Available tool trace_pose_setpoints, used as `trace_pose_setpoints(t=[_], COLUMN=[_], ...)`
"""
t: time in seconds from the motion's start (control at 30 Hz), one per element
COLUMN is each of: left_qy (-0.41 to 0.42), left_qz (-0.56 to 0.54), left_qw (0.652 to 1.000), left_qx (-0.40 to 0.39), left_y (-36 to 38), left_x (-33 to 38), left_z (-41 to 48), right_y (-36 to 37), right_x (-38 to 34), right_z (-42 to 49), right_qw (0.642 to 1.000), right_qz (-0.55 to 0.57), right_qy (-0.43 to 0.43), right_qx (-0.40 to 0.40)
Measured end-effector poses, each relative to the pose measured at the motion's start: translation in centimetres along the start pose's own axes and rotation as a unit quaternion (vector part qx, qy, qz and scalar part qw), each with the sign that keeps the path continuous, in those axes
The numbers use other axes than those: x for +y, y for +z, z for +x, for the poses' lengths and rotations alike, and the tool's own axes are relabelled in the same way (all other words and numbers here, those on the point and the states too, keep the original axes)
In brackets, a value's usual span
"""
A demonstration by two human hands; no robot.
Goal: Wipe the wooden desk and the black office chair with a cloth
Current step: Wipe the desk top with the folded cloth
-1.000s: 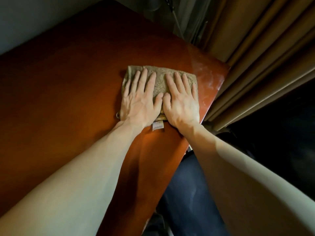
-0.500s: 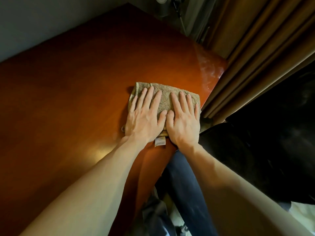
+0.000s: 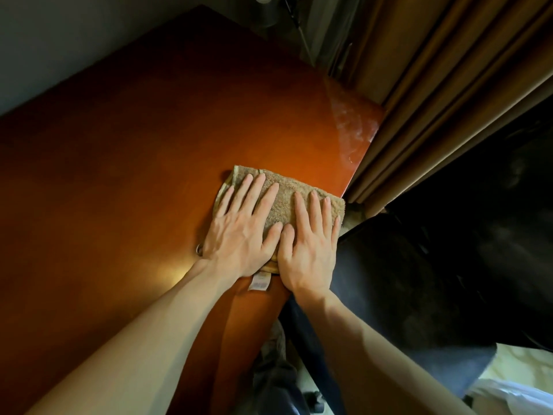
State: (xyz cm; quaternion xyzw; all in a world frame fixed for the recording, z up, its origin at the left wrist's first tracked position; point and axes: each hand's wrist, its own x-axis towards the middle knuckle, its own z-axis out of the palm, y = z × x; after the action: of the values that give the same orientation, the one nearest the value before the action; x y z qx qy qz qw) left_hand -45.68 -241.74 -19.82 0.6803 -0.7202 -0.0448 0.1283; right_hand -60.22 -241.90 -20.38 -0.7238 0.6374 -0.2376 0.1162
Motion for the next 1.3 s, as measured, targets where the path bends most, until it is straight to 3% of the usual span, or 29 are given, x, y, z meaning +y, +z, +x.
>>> trace_pose_setpoints(t=[0.37,0.6,0.8,1.3], left_qy=[0.000,-0.023,-0.094,-0.147], left_qz=[0.003,0.015,0.024,0.038], left_qw=[1.000,1.000,0.995,0.987], left_qx=[-0.009,0.003,0.006,0.047], left_y=[0.8,1.6,2.2,3.7], left_x=[0.8,2.0,3.6,4.2], left_z=[4.2,7.6,10.3,19.2], right_y=[-0.7,-0.9,-1.2,-0.3], right_x=[2.1,4.2,6.5,8.2], right_z=[4.5,8.9,14.3,25.4], right_qw=[0.998,0.998,0.978,0.955], right_qz=[0.056,0.011,-0.072,-0.109], right_qy=[-0.013,-0.049,-0.160,-0.210], right_qx=[-0.015,-0.045,-0.109,-0.177])
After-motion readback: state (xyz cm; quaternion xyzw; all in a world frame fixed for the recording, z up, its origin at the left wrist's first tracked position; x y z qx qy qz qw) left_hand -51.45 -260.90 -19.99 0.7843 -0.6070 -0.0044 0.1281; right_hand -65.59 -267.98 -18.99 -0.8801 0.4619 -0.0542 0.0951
